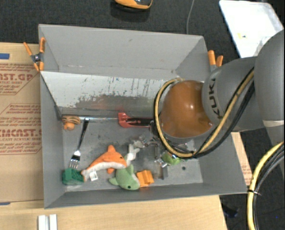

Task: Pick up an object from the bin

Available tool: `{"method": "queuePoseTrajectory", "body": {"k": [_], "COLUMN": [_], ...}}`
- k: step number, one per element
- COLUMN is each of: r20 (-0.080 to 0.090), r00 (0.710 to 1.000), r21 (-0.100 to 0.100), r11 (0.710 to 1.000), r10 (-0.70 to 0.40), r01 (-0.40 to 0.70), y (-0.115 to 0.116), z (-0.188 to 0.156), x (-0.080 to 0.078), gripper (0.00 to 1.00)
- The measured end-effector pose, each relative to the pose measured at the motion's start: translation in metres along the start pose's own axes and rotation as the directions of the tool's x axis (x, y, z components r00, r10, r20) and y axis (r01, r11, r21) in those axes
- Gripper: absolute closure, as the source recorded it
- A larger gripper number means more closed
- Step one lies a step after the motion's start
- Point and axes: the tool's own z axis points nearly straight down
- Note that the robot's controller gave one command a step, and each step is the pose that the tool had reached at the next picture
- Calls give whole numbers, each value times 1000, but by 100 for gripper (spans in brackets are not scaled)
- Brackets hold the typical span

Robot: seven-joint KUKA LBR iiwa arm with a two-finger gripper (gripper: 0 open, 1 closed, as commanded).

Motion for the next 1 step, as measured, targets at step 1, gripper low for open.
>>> {"method": "queuePoseTrajectory", "body": {"k": [1], "r20": [-1], "r00": [955], "r21": [1], "r11": [955], "r10": [295], "r01": [-295], "y": [-4], "z": [1], "x": [-3], "gripper": [0]}}
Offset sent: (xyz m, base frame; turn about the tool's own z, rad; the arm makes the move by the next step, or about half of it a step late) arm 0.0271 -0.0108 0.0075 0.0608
